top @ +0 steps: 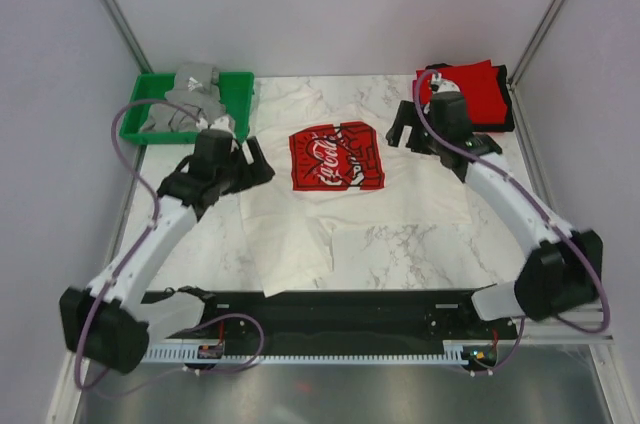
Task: Fold and stack the t-shirts
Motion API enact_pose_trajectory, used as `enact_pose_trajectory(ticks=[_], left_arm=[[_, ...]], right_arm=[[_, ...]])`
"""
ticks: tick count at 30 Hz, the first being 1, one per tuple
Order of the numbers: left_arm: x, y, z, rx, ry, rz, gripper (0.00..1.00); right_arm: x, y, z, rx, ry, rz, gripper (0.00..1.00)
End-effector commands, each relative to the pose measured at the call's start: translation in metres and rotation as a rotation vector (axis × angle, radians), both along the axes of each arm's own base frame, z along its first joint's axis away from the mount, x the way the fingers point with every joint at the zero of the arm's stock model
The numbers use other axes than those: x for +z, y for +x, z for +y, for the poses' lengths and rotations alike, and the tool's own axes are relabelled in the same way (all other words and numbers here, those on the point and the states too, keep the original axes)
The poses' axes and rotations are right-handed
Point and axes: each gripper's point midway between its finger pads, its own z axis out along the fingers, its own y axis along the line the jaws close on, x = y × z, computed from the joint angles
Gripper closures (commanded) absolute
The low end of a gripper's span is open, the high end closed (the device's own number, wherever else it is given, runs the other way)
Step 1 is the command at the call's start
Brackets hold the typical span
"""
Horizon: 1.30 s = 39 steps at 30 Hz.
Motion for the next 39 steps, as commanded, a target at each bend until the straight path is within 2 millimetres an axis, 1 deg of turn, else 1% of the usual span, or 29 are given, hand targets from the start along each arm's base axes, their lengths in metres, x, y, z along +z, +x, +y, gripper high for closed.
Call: enact_pose_trajectory(ticks=[1,2,3,4,5,6,7,8,9,10,11,12,13,14,16,17,20,23,29,32,35,36,37,39], left_arm=[[-0.039,-0.070,-0.004,0.029,0.003,0.152,0.13],[-0.047,-0.090,-0.012,0.017,-0.027,0.172,0.13],[-0.053,-0.099,-0.014,0.013,-0.037,0.189,0.14],[-0.058,-0.107,-0.017,0.010,-0.047,0.201,0.14],[-0.074,-0.122,-0.021,0.009,-0.056,0.248,0.14],[-0.080,-0.130,-0.023,0.002,-0.058,0.269,0.14],[-0.087,-0.137,-0.024,0.006,-0.048,0.293,0.14],[-0.103,-0.152,-0.027,0.009,-0.041,0.345,0.14],[-0.112,-0.159,-0.026,0.017,-0.023,0.372,0.13],[-0.120,-0.166,-0.026,0.022,-0.013,0.391,0.13],[-0.133,-0.179,-0.025,0.035,-0.002,0.427,0.13],[-0.139,-0.183,-0.024,0.047,0.001,0.439,0.13],[-0.144,-0.188,-0.023,0.055,0.002,0.453,0.13],[-0.150,-0.195,-0.022,0.061,0.003,0.474,0.13],[-0.152,-0.201,-0.023,0.053,-0.008,0.483,0.14],[-0.156,-0.207,-0.022,0.049,-0.004,0.495,0.15],[-0.162,-0.217,-0.022,0.049,-0.015,0.510,0.16],[-0.162,-0.216,-0.023,0.070,-0.024,0.493,0.17],[-0.160,-0.209,-0.029,0.058,-0.018,0.475,0.25],[-0.161,-0.201,-0.034,0.044,-0.016,0.452,0.36],[-0.160,-0.197,-0.039,0.023,-0.015,0.440,0.44],[-0.160,-0.196,-0.040,0.019,-0.017,0.435,0.51],[-0.160,-0.193,-0.042,0.013,-0.020,0.421,0.57],[-0.159,-0.189,-0.042,0.011,-0.020,0.397,0.79]], right_arm=[[0.017,-0.049,-0.018,-0.060,0.052,-0.057,0.02],[0.016,-0.059,-0.023,-0.103,0.073,-0.064,0.02],[-0.004,-0.075,-0.030,-0.128,0.073,-0.033,0.02],[0.008,-0.087,-0.036,-0.148,0.100,-0.079,0.02],[0.002,-0.097,-0.039,-0.157,0.104,-0.062,0.02],[-0.010,-0.107,-0.041,-0.177,0.116,-0.031,0.02],[-0.009,-0.116,-0.042,-0.181,0.129,-0.030,0.02],[-0.018,-0.126,-0.044,-0.187,0.125,0.013,0.02],[-0.027,-0.134,-0.044,-0.187,0.131,0.044,0.02],[-0.027,-0.139,-0.046,-0.193,0.136,0.040,0.02],[-0.030,-0.146,-0.050,-0.204,0.126,0.053,0.02],[-0.035,-0.149,-0.054,-0.215,0.115,0.054,0.02],[-0.031,-0.153,-0.056,-0.221,0.120,0.037,0.02],[-0.033,-0.156,-0.057,-0.224,0.118,0.042,0.02],[-0.034,-0.159,-0.057,-0.222,0.122,0.047,0.02],[-0.037,-0.161,-0.058,-0.225,0.117,0.057,0.02],[-0.043,-0.160,-0.061,-0.248,0.107,0.076,0.02],[-0.049,-0.156,-0.063,-0.267,0.096,0.080,0.02],[-0.054,-0.148,-0.074,-0.309,0.037,0.078,0.02],[-0.060,-0.145,-0.079,-0.336,0.036,0.091,0.02],[-0.063,-0.142,-0.083,-0.361,0.054,0.096,0.02],[-0.067,-0.143,-0.086,-0.376,0.058,0.103,0.02],[-0.068,-0.141,-0.090,-0.388,0.073,0.104,0.02],[-0.077,-0.143,-0.094,-0.398,0.092,0.125,0.02]])
